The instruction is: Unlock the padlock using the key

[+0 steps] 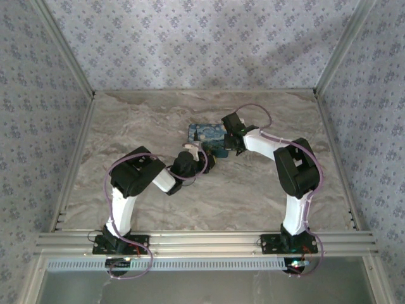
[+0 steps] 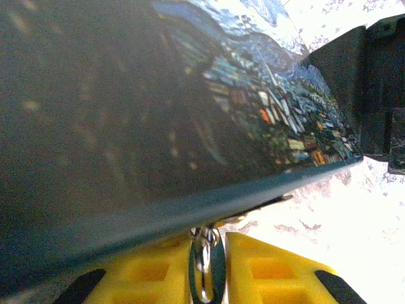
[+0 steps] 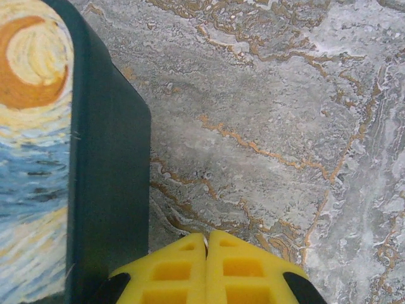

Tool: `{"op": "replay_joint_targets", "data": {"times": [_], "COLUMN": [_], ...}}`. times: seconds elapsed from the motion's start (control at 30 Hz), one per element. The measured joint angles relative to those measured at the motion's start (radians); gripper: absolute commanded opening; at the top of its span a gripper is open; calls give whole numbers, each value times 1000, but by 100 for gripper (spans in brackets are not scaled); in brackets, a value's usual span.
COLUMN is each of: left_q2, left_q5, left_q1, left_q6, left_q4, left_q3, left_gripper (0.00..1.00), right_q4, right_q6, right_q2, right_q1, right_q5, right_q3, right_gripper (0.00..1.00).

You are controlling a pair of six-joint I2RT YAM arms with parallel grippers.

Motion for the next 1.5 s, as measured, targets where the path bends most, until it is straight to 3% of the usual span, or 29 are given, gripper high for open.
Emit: {"op": "replay_joint_targets", "data": {"times": [0.17, 0.47, 0.7, 0.87, 1.13, 1.3, 1.5], "left_q2": [-29, -90, -121, -141, -156, -156, -159], "left_q5": [36, 132, 248, 315, 390, 428, 446], "left_q1": [5, 37, 75, 89, 108, 116, 122], "left_q6": [10, 37, 41, 30, -8, -47, -88], "left_q4": [-42, -189, -282, -379, -527, -549, -569], "left_q3": [-8, -10, 4, 39, 109, 129, 155], "left_gripper": [1, 0, 0, 0, 0, 0, 0], "right_q4": [2, 28, 98, 204, 425, 559, 745], "right_q6": [0, 0, 0, -7, 34, 90, 203], "right_q2": [0, -50, -183, -368, -681, -760, -778], "right_q1": [-8, -20, -65, -125, -234, -272, -262], "right_q5": [-4, -43, -110, -225, -531, -692, -751], "right_q3": [-3, -56, -172, -335, -618, -742, -865], "right_gripper": [0, 0, 0, 0, 0, 0, 0]}}
